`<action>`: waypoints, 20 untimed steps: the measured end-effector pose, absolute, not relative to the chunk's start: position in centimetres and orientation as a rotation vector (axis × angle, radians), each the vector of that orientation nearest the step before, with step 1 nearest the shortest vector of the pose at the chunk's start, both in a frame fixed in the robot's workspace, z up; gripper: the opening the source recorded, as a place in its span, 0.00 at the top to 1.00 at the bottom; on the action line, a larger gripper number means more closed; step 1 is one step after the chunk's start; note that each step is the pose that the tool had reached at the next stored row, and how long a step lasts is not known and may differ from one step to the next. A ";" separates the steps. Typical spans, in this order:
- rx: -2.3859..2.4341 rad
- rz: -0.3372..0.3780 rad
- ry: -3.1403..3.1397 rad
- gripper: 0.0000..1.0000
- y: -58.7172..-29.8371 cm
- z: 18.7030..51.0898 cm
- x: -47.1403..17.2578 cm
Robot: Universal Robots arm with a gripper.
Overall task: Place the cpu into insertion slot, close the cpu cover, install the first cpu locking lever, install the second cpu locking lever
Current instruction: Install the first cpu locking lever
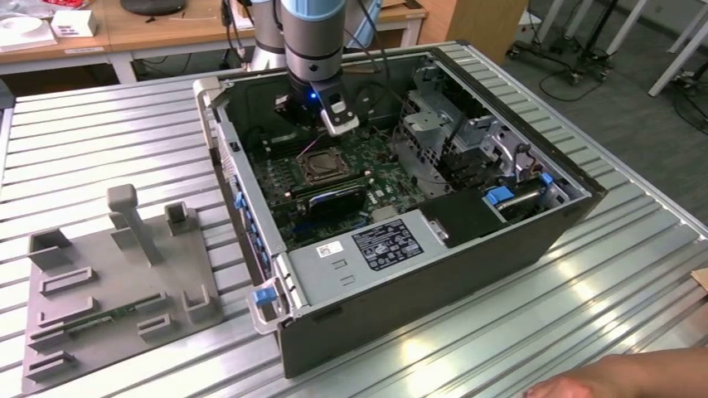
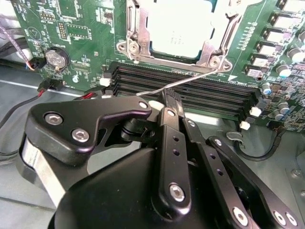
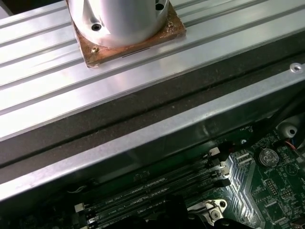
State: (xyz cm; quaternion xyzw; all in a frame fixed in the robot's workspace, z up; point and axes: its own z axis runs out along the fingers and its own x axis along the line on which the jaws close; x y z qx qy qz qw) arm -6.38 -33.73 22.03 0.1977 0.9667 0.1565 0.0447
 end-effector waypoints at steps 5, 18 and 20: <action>0.604 0.478 2.953 0.90 -33.8 22.0 -6.4; 0.604 0.478 2.953 0.90 -33.8 21.8 -6.4; 0.604 0.479 2.953 0.90 -33.8 21.8 -6.2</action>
